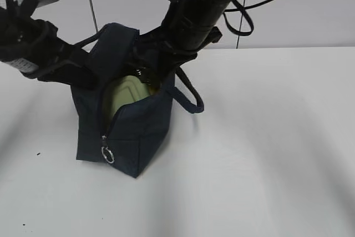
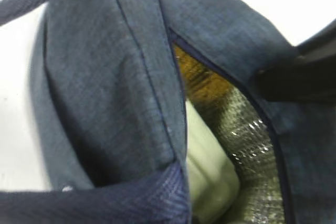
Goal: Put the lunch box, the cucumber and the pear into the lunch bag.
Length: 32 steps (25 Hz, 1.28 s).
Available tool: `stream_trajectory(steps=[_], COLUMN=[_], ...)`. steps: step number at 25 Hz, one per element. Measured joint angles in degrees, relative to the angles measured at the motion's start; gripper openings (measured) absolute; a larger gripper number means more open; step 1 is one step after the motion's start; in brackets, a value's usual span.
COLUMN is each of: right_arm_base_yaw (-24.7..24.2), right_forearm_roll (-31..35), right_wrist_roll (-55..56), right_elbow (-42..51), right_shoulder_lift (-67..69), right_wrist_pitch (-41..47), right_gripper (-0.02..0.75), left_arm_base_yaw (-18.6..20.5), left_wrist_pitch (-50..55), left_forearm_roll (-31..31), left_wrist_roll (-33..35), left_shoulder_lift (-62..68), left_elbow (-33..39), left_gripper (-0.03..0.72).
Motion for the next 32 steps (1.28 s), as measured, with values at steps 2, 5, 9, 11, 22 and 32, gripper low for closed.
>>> stream_trajectory(steps=[2, 5, 9, 11, 22, 32], right_arm_base_yaw=[-0.4, -1.1, -1.5, -1.7, -2.5, -0.6], right_forearm_roll=[-1.2, -2.7, -3.7, -4.0, -7.3, -12.7], right_wrist_roll=[0.9, 1.8, 4.2, 4.7, 5.7, 5.6], right_elbow=[5.5, 14.9, 23.2, 25.3, 27.9, 39.9], right_shoulder_lift=[-3.8, -11.6, -17.6, -18.4, -18.9, -34.2], right_wrist_pitch=[-3.4, -8.7, -13.9, -14.5, -16.0, -25.1], right_gripper=[0.006, 0.006, 0.006, 0.006, 0.438, 0.535], left_arm_base_yaw=[-1.2, -3.5, -7.1, -8.2, -7.5, -7.5], left_wrist_pitch=[0.3, 1.0, 1.5, 1.7, 3.4, -18.2], left_forearm_roll=[0.3, 0.3, 1.4, 2.0, 2.2, -1.3], left_wrist_roll=[-0.4, -1.0, -2.5, -3.3, -4.0, 2.9], left_shoulder_lift=[1.5, 3.5, 6.3, 7.3, 8.3, -9.4], left_elbow=[-2.3, -6.4, -9.6, -9.9, -10.0, 9.3], left_gripper=[-0.02, -0.02, -0.02, -0.02, 0.288, 0.351])
